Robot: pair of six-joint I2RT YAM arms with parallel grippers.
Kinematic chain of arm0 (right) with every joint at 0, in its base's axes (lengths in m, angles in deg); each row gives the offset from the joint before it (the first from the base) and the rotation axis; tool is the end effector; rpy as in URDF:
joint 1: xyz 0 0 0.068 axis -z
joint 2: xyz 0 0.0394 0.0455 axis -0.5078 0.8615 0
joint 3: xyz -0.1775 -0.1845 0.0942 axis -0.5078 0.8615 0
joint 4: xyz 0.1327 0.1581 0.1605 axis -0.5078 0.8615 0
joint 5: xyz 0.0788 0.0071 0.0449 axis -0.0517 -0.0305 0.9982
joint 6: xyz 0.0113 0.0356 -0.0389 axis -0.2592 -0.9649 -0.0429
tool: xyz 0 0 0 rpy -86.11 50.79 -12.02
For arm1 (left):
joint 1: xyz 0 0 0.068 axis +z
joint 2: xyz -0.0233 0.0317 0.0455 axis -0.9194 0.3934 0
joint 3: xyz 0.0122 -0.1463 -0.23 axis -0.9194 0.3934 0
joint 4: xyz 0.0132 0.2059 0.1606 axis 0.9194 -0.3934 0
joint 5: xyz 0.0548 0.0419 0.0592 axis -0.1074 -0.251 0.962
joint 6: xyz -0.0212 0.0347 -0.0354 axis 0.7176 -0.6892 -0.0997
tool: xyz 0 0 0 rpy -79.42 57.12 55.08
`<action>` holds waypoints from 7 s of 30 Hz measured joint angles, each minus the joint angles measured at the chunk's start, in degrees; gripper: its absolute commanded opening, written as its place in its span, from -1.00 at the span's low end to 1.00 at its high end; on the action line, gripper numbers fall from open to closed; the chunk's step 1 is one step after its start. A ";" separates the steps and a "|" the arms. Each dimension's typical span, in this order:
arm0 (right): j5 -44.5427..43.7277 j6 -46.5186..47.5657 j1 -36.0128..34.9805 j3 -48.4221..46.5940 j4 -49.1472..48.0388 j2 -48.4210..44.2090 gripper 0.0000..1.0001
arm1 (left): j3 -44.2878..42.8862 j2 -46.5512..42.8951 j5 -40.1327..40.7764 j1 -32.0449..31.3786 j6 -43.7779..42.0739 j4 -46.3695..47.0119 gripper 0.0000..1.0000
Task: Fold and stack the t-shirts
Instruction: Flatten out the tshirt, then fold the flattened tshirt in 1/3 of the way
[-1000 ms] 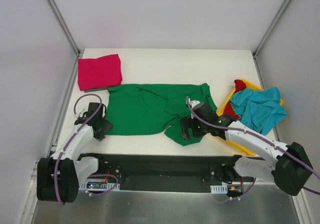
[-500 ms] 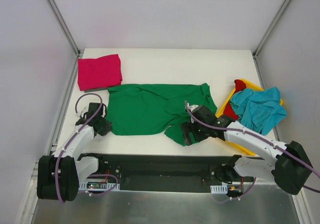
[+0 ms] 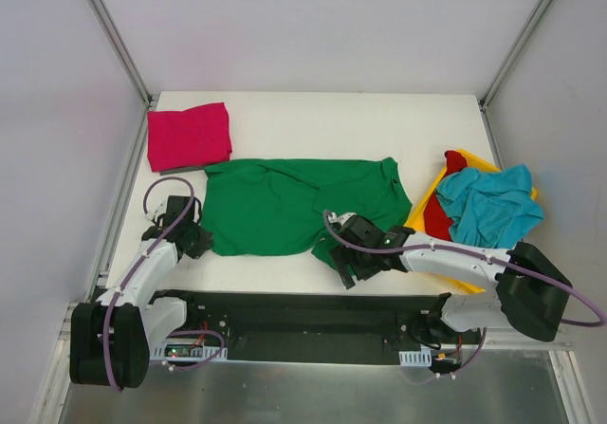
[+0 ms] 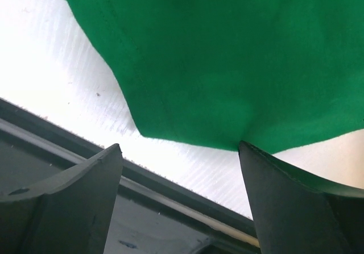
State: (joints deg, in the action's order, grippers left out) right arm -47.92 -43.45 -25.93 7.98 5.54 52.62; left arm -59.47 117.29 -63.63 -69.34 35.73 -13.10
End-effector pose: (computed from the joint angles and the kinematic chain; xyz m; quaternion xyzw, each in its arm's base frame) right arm 0.1293 0.1912 0.1785 -0.4018 0.8843 0.0981 0.2166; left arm 0.1772 -0.0046 0.1655 -0.4209 0.8551 -0.1040 0.2841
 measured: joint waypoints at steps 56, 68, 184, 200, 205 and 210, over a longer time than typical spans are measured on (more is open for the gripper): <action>-27.19 25.38 15.32 -57.99 6.43 -5.07 -0.99 | -52.43 -5.84 10.82 -0.02 -5.46 -3.04 -1.00; -16.20 33.38 9.33 -91.47 14.12 -6.34 -0.99 | -74.90 -9.55 11.72 -0.02 -14.91 -2.05 -1.00; -13.97 1.62 31.08 -40.19 13.97 33.22 0.10 | -40.26 45.42 -10.27 1.27 -13.79 5.05 0.98; -8.09 0.55 37.59 -37.44 6.75 36.22 -0.99 | -39.98 46.01 -10.16 5.99 -14.69 6.14 0.98; -5.27 0.39 39.47 -32.28 -0.07 32.96 -0.99 | -39.43 45.79 -10.01 7.65 -14.88 6.16 0.98; -2.38 1.38 42.47 -30.77 -4.22 30.47 -0.99 | -38.91 45.31 -10.03 8.61 -15.28 6.12 0.98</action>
State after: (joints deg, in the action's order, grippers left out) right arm -50.30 -42.08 16.54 -22.80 1.33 83.08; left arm -98.38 162.60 -73.66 -60.73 20.45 -6.98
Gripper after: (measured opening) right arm 0.021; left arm 0.990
